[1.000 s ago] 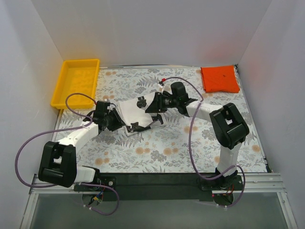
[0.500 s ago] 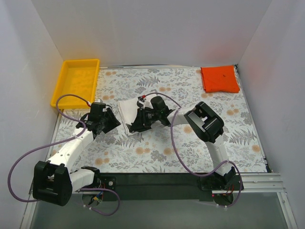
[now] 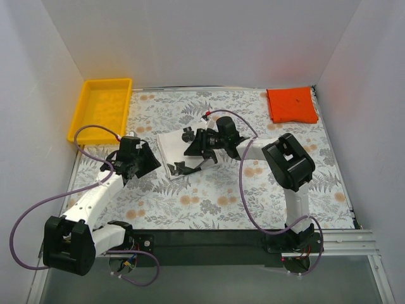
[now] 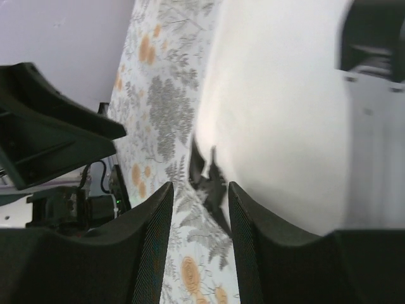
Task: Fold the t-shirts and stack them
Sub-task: Neatly place the folded tshirt to the corner
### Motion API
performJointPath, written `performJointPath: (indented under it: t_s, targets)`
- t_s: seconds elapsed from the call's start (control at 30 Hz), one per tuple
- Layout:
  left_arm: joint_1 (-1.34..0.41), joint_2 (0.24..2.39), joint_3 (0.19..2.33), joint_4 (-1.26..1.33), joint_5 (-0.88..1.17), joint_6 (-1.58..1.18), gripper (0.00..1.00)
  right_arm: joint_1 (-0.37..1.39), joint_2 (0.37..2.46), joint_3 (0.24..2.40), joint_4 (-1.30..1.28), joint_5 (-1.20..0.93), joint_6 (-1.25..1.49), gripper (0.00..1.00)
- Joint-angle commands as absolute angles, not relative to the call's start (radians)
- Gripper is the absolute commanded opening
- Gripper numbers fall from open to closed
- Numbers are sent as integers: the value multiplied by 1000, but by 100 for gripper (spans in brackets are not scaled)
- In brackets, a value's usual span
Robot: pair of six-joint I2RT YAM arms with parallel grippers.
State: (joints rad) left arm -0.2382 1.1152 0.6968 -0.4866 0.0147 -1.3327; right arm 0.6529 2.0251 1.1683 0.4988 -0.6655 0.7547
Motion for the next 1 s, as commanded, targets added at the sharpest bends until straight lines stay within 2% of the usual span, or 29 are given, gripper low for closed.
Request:
performJointPath:
  t_s: [0.0, 0.2, 0.33, 0.43, 0.5, 0.6, 0.7, 0.8, 0.83, 0.87, 0.97]
  targets:
    - [-250, 1091, 706, -482, 34, -1302, 48, 624, 2103, 1137, 502, -657, 738, 40]
    - [-322, 1150, 758, -471, 23, -1255, 50, 608, 2140, 1128, 500, -676, 729, 39]
    - [-400, 1206, 822, -446, -23, -1221, 50, 559, 1983, 1086, 482, -669, 704, 40]
    - [-462, 1261, 877, -419, -49, -1171, 50, 490, 1848, 1071, 369, -631, 629, 42]
    - [-517, 1313, 908, -400, -84, -1125, 50, 442, 1784, 1077, 185, -556, 547, 43]
    - [-589, 1392, 971, -387, -142, -1069, 52, 390, 1674, 1103, -80, -405, 391, 49]
    - [-661, 1477, 1034, -376, -196, -1016, 52, 328, 1573, 1074, -201, -286, 325, 57]
    - [-733, 1534, 1091, -359, -233, -973, 53, 255, 1455, 993, -281, -218, 318, 72]
    - [-748, 1573, 1104, -357, -257, -939, 54, 236, 1398, 971, -308, -207, 318, 81]
    - [-784, 1597, 1133, -353, -270, -924, 54, 220, 1372, 953, -320, -187, 328, 86]
    - [-842, 1686, 1189, -341, -313, -850, 54, 157, 1287, 888, -368, -186, 337, 92]
